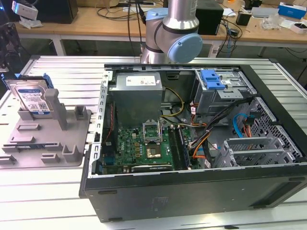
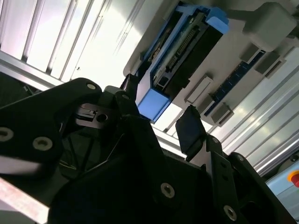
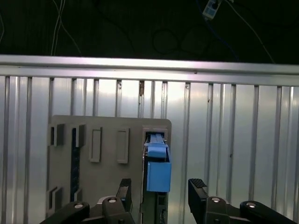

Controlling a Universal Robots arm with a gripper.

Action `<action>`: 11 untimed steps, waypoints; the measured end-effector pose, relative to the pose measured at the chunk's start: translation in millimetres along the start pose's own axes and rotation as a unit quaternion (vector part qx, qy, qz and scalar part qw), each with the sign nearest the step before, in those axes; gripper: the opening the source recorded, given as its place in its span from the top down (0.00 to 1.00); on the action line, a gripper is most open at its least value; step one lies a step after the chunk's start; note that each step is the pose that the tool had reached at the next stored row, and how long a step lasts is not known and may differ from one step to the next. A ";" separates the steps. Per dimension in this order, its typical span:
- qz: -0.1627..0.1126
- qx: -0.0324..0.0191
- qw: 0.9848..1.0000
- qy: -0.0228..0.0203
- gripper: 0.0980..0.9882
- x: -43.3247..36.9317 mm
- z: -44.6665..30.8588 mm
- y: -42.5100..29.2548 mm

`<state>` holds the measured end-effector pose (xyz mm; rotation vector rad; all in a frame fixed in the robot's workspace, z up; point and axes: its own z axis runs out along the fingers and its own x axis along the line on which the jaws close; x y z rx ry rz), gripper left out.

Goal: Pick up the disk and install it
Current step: 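Pick up the disk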

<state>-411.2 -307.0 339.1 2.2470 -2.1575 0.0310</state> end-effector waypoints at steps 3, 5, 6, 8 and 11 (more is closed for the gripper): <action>0.000 0.000 1.000 0.000 0.44 0.1 4.6 1.1; 0.000 0.000 1.000 0.000 0.44 0.0 5.6 1.7; 0.000 0.000 1.000 0.000 0.44 0.0 6.1 1.7; 0.000 0.000 1.000 0.000 0.44 -0.1 8.4 2.3; 0.000 0.000 1.000 0.000 0.44 -0.2 10.7 3.0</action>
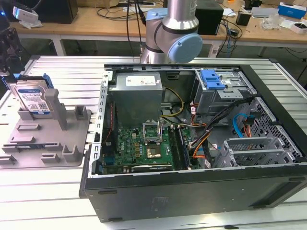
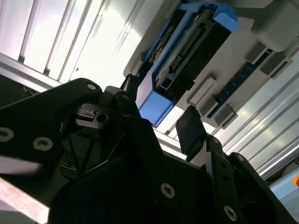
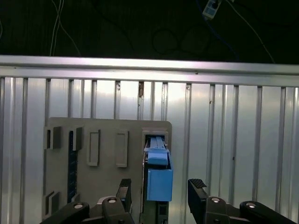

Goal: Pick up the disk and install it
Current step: 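Pick up the disk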

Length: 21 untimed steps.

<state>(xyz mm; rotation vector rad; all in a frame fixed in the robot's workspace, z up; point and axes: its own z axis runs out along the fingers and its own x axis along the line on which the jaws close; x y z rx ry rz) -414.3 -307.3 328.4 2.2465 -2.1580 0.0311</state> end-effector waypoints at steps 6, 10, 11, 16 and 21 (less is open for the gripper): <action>0.000 0.000 1.000 0.000 0.44 -0.2 4.4 3.7; 0.000 0.000 1.000 0.000 0.44 -0.1 6.2 4.3; 0.000 0.000 1.000 0.000 0.44 0.0 6.5 4.3; 0.000 0.000 1.000 0.000 0.44 1.1 8.6 4.3; 0.000 0.000 1.000 0.000 0.44 3.6 11.5 4.4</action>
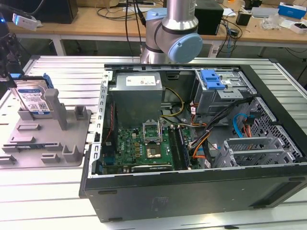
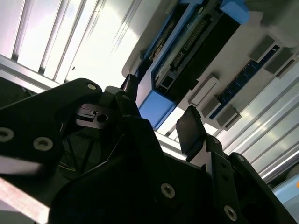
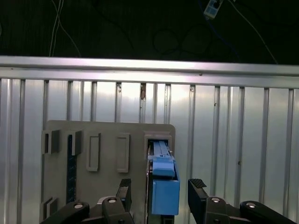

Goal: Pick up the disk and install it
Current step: 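Pick up the disk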

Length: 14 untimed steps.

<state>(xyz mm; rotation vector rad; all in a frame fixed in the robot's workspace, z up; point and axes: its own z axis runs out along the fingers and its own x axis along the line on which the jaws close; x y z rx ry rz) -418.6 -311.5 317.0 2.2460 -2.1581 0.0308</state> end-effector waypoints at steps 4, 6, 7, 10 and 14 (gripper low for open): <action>0.000 0.000 1.000 0.000 0.44 0.0 1.8 -0.1; 0.000 0.000 1.000 0.000 0.52 0.0 2.3 -0.1; 0.000 0.000 1.000 0.000 0.52 0.0 2.8 -0.1; 0.000 0.000 1.000 -0.001 0.60 -0.1 4.5 -0.1; 0.000 0.000 1.000 -0.001 0.60 -0.1 6.3 -0.1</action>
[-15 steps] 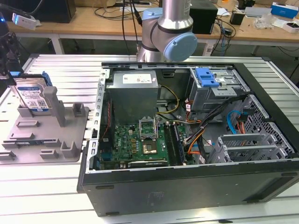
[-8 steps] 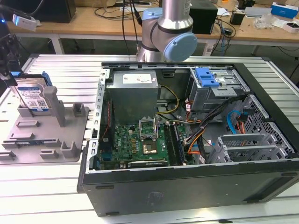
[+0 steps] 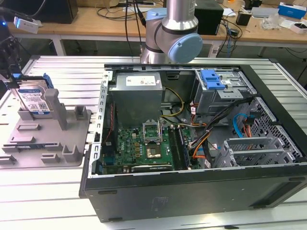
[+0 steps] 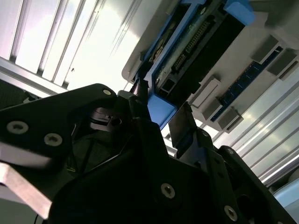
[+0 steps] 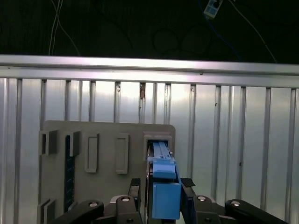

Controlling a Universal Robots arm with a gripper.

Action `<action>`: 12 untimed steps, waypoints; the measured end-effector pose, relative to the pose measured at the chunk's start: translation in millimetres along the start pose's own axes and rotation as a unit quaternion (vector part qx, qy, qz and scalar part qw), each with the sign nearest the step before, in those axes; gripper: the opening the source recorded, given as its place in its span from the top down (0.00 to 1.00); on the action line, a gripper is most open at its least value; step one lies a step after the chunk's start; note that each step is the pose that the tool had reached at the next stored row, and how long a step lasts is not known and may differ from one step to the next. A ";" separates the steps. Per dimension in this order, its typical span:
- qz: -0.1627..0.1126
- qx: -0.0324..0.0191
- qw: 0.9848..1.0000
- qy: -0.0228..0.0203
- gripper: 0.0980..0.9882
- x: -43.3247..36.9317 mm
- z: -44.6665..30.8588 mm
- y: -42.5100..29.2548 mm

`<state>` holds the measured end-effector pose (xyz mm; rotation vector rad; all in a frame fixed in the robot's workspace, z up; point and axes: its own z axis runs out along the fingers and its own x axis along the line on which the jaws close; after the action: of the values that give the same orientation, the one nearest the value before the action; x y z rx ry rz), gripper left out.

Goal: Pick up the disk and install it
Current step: 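Pick up the disk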

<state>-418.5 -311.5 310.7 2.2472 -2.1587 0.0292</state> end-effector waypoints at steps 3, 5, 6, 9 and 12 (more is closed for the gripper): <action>0.000 0.000 1.000 0.000 0.60 -0.1 1.3 0.0; 0.000 0.000 1.000 0.000 0.60 -0.1 2.2 0.0; 0.000 0.000 1.000 0.000 0.60 -0.1 2.7 0.0; 0.002 0.000 1.000 0.000 0.60 -0.1 3.7 -0.2; 0.008 0.000 1.000 0.000 0.60 -0.1 4.8 -0.5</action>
<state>-418.1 -311.5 305.9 2.2308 -2.1755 0.0290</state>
